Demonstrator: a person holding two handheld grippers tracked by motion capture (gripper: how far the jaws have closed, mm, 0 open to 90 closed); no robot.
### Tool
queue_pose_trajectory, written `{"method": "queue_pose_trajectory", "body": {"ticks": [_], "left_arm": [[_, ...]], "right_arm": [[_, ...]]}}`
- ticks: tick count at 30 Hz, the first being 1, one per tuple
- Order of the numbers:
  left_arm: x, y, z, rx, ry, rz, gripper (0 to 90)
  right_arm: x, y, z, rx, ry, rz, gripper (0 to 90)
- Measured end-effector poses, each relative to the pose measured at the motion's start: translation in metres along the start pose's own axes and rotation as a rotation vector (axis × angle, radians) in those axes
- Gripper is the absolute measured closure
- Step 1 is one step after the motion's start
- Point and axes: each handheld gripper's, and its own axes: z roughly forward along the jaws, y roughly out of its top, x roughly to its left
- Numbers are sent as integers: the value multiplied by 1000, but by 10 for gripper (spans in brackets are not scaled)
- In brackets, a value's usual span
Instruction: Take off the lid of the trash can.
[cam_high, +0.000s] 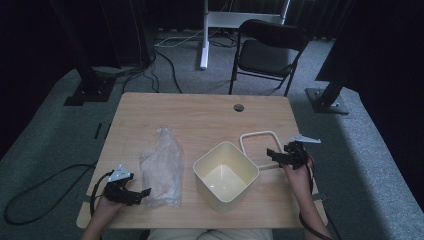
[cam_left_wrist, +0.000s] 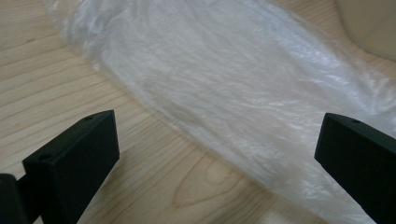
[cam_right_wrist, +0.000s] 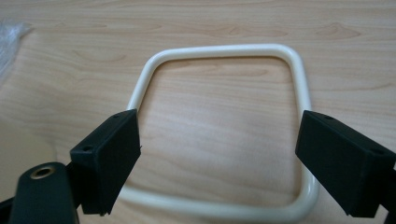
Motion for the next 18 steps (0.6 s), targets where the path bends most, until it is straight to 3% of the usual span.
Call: {"method": "queue_pose_trajectory", "body": {"ticks": [10, 14, 18], "left_arm": [[0, 4, -5, -39, 23, -42, 2], [1, 13, -6, -74, 42, -38, 2], [4, 20, -5, -77, 51, -35, 2]], "right_arm": [[3, -28, -18, -12, -7, -15, 135], [2, -44, -21, -2, -2, -7, 134], [1, -60, -26, -11, -14, -12, 135]]}}
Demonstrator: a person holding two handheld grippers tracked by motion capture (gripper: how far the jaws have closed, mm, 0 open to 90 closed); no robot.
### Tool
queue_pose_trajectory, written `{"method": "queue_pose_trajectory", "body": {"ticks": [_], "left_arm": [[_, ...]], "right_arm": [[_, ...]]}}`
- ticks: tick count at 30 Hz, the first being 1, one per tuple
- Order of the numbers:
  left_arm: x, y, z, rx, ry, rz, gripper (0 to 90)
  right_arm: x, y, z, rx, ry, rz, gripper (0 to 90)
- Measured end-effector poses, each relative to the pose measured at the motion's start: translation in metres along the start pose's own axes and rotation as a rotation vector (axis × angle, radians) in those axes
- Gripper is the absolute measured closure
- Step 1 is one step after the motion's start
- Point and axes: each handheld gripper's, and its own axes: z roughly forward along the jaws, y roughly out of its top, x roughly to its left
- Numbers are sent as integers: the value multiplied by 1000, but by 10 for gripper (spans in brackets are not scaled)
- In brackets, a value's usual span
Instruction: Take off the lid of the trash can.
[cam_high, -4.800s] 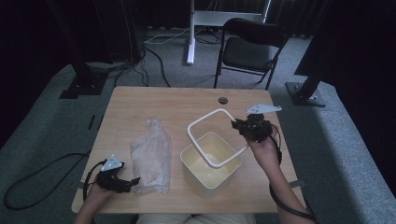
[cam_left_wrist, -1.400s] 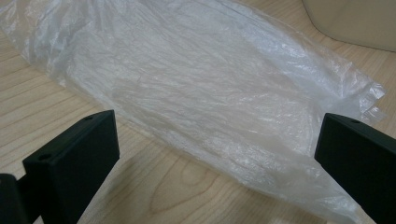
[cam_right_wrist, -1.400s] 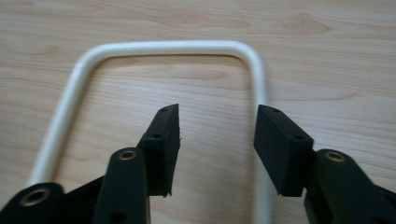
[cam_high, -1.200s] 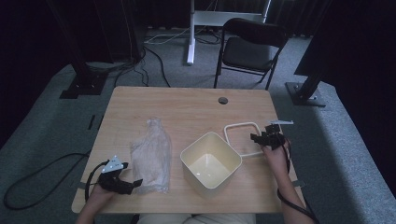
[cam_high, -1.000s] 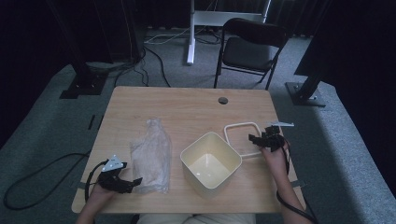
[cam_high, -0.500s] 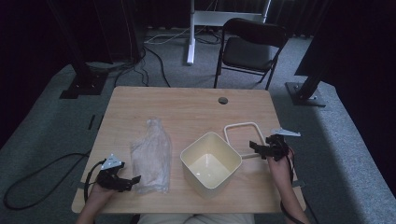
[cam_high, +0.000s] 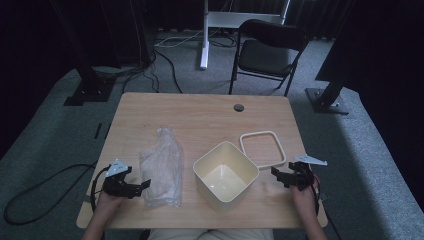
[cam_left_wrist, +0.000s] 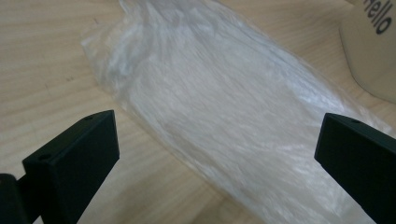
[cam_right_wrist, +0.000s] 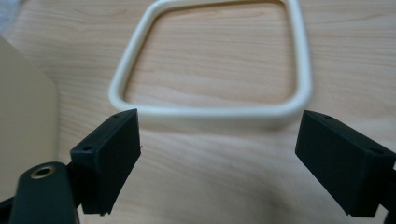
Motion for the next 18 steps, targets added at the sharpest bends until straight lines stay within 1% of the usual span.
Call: {"method": "queue_pose_trajectory", "body": {"ticks": [1, 3, 4, 5, 6, 7, 9, 10, 11, 15, 16, 17, 18], "left_arm": [[1, 2, 1, 2, -6, 0, 2], [4, 6, 2, 10, -1, 5, 2], [6, 7, 4, 4, -10, -7, 2], [7, 10, 6, 4, 0, -22, 2], [8, 11, 8, 5, 6, -27, 2], [9, 13, 10, 6, 4, -28, 2], [10, 17, 15, 18, 14, -22, 2], [11, 19, 18, 28, 16, -18, 2], [12, 21, 20, 30, 14, -19, 2], [18, 29, 30, 46, 32, -34, 2], [19, 31, 32, 49, 43, -32, 2], [20, 32, 35, 53, 46, -30, 2], [21, 34, 37, 53, 49, -36, 2]], "right_arm": [[0, -4, -2, -8, -13, -5, 135], [1, -12, -6, -18, -17, -6, 135], [1, -16, -7, -26, -17, 0, 135], [2, -20, -9, -28, -9, 4, 135], [3, -23, -10, -38, -4, 0, 135], [4, -26, -12, -45, -6, -6, 135], [6, -30, -15, -57, -15, -14, 135], [7, -31, -18, -64, -24, -8, 135], [8, -32, -19, -65, -24, -1, 135], [9, -36, -23, -63, -16, 0, 135], [9, -38, -24, -62, -17, 1, 135], [8, -39, -24, -60, -13, 5, 135], [8, -40, -25, -57, -12, 7, 135]]}}
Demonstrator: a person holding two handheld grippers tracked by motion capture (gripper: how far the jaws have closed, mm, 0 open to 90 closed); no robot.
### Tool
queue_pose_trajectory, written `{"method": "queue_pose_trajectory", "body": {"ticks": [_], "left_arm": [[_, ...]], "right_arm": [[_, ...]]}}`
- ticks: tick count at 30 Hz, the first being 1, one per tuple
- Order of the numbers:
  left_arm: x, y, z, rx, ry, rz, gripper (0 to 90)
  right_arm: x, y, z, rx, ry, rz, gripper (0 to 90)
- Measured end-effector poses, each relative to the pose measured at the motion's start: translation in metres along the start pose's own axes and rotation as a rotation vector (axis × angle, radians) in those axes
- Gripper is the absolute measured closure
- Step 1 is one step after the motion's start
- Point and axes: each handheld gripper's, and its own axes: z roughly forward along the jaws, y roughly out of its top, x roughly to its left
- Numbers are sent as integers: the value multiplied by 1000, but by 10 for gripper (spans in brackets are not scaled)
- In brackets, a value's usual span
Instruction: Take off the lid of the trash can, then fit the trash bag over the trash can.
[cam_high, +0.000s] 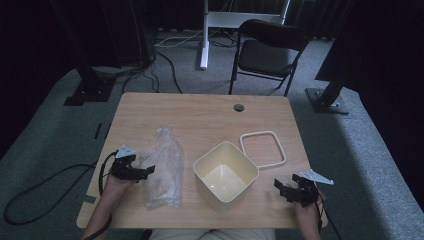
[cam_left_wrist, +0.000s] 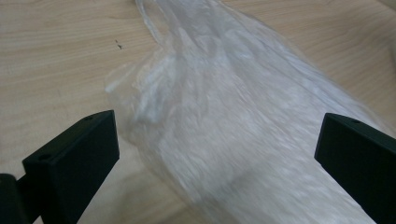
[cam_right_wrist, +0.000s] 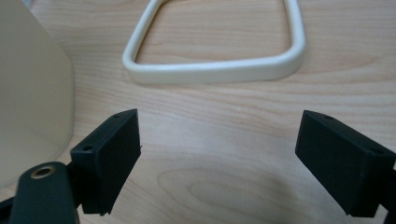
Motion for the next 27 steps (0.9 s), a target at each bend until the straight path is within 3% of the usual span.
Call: {"method": "queue_pose_trajectory", "body": {"ticks": [8, 18, 19, 23, 27], "left_arm": [[12, 9, 20, 43, 33, -20, 2], [12, 9, 34, 73, 50, -18, 3], [10, 10, 35, 86, 82, 5, 3], [0, 9, 40, 115, 142, 75, 11], [-5, 9, 39, 109, 145, 74, 26]], "right_arm": [[-3, -7, -9, -1, -13, 20, 135], [-3, -13, -16, -7, -19, 35, 135], [-3, -14, -17, -8, -24, 34, 135], [-4, -15, -16, -10, -26, 36, 135], [-5, -15, -12, -11, -18, 44, 135]]}}
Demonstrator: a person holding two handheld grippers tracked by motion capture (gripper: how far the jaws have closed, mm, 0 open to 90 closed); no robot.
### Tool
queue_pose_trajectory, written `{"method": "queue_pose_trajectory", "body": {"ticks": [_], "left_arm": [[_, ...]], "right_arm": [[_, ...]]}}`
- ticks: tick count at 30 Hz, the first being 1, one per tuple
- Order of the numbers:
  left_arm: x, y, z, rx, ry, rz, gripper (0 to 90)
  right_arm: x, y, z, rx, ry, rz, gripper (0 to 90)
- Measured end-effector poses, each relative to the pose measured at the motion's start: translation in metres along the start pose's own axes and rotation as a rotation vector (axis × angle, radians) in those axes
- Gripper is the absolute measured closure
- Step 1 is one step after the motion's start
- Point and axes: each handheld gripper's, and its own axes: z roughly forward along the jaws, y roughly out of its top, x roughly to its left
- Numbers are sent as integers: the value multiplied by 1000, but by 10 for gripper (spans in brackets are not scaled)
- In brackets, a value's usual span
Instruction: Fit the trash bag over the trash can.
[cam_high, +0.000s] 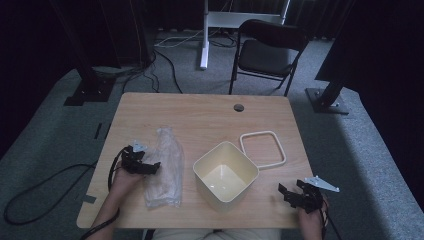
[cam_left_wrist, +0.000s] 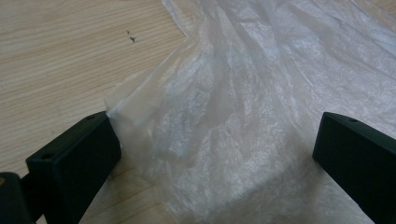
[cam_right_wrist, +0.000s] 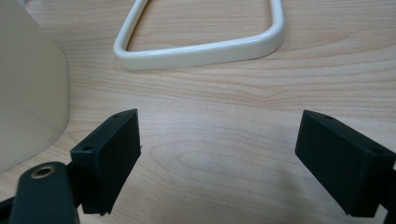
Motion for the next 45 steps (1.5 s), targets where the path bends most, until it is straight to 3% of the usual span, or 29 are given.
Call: {"method": "queue_pose_trajectory", "body": {"ticks": [2, 6, 12, 15, 18, 26, 34, 35, 45], "left_arm": [[-3, 0, -2, -17, -13, 12, 107], [-12, -2, -6, -61, -66, 65, 478], [-27, 0, -5, -68, -115, 101, 860], [-32, 3, -3, -67, -132, 100, 887], [-35, 6, -10, -113, -155, 82, 895], [-33, 21, -50, -312, -187, 27, 899], [-38, 43, -87, -429, -178, 55, 900], [-40, 52, -99, -463, -178, 65, 900], [-54, 96, -158, -640, -164, 122, 900]], "right_arm": [[0, 1, 2, -1, 8, 4, 136], [2, 2, 9, 5, 24, 2, 136], [3, 4, 16, 24, 34, -13, 136], [3, 5, 19, 25, 41, -10, 137], [3, 6, 20, 27, 44, -15, 137], [4, 7, 23, 35, 45, -16, 138], [3, 7, 24, 39, 48, -13, 138], [3, 7, 24, 40, 49, -13, 138], [3, 7, 24, 47, 53, -9, 138]]}}
